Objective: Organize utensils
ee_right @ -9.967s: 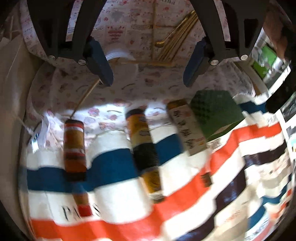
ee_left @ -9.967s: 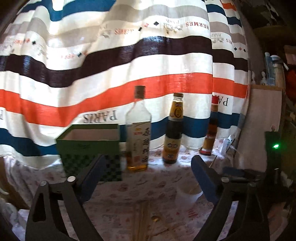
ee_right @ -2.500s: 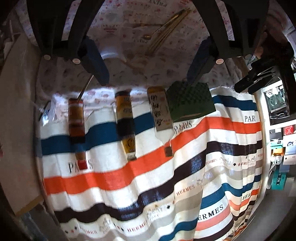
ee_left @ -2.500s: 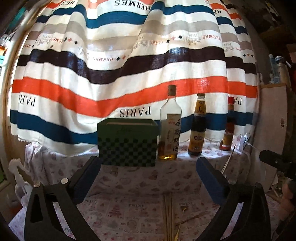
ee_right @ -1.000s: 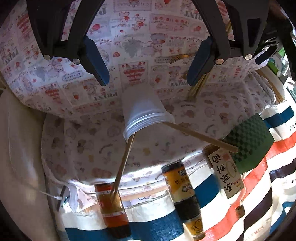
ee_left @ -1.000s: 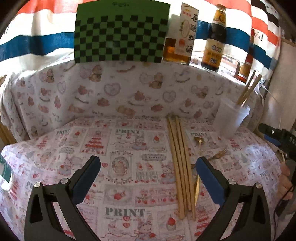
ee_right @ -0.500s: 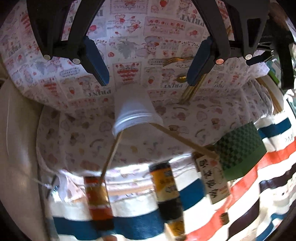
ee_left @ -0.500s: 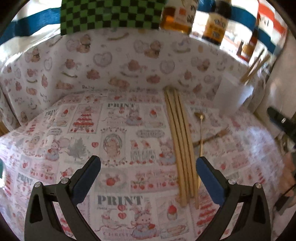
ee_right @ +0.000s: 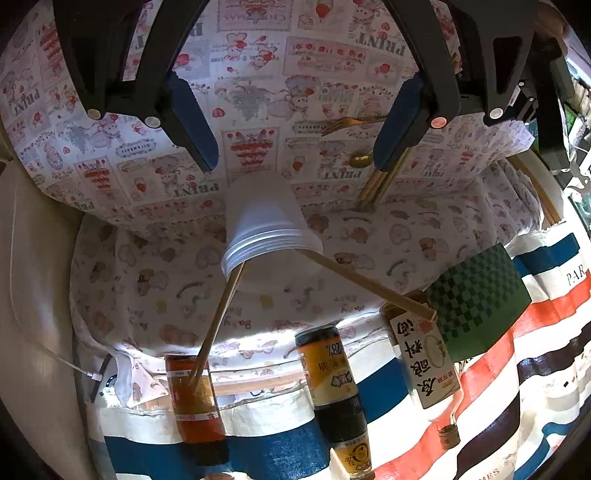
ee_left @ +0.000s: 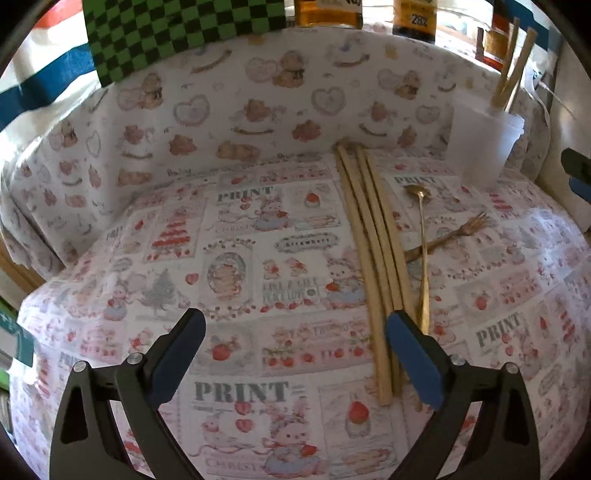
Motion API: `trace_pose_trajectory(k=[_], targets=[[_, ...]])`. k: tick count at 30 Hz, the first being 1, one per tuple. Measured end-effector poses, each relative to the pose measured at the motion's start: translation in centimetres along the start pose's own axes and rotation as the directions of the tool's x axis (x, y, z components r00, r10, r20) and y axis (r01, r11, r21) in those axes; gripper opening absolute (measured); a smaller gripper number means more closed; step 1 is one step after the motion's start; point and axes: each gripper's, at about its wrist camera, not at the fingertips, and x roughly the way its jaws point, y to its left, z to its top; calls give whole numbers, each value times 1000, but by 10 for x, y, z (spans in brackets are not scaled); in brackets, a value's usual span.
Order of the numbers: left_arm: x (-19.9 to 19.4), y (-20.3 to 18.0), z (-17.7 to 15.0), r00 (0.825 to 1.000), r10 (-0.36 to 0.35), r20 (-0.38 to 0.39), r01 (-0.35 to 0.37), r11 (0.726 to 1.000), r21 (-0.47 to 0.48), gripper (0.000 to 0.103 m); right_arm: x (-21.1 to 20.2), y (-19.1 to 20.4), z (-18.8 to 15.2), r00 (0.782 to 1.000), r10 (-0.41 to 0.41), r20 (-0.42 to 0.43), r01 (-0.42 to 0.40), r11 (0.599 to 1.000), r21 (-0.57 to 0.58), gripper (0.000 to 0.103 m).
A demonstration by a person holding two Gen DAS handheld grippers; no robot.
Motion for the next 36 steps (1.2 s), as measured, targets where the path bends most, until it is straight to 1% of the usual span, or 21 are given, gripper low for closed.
trace_pose_trajectory(k=[2,5,6,8,9,10,12,15,19,21,23,24,25,27,32,36], targets=[[1,1,0,1000,-3,2,3,1000,3,98,-2,0,0,999,-27,16,27,1000,-7,87],[1,2,-1,1000,-8,1,8,1000,8,99,-4,-1,2,999,-24,25,24,1000,0,88],[2,5,0,1000,-11,-5,11,1000,-1,99,-5,-2,2,999,-24,26,23,1000,4,88],[6,13,1,999,-29,-43,27,998,-58,95,-5,-2,3,999,-25,24,25,1000,5,88],[9,19,2,996,-64,-57,59,995,-86,90,-5,-2,3,999,-29,24,29,1000,3,87],[7,20,3,997,-52,-50,47,995,-91,79,-5,-2,3,999,-40,23,39,999,1,87],[6,20,2,999,-8,-41,5,997,-78,70,-4,-1,2,998,-60,22,60,998,-7,87],[5,20,3,999,-14,-34,11,997,-77,59,-2,-1,1,998,-62,13,62,998,-9,87],[6,22,4,1000,-14,-27,12,995,-95,58,-2,2,0,998,-69,14,69,997,-20,87],[5,21,3,1000,-8,-22,6,996,-88,58,-1,2,0,997,-71,12,71,997,-19,87],[4,19,2,1000,-11,-15,10,996,-84,54,0,1,1,998,-69,6,69,997,-15,87],[3,17,1,1000,-16,-8,15,997,-75,40,1,1,1,998,-68,2,68,998,-14,87],[2,17,1,1000,-9,-2,9,997,-73,23,1,1,1,998,-68,0,68,998,-13,87],[0,19,1,1000,-11,-2,11,996,-89,11,2,0,1,997,-72,-3,72,997,-13,87],[-2,29,1,997,-72,4,72,989,-130,8,2,0,1,997,-72,-3,72,997,-10,87],[-20,37,4,995,-72,64,81,984,-160,8,4,1,0,997,-71,-15,71,997,-24,87]])
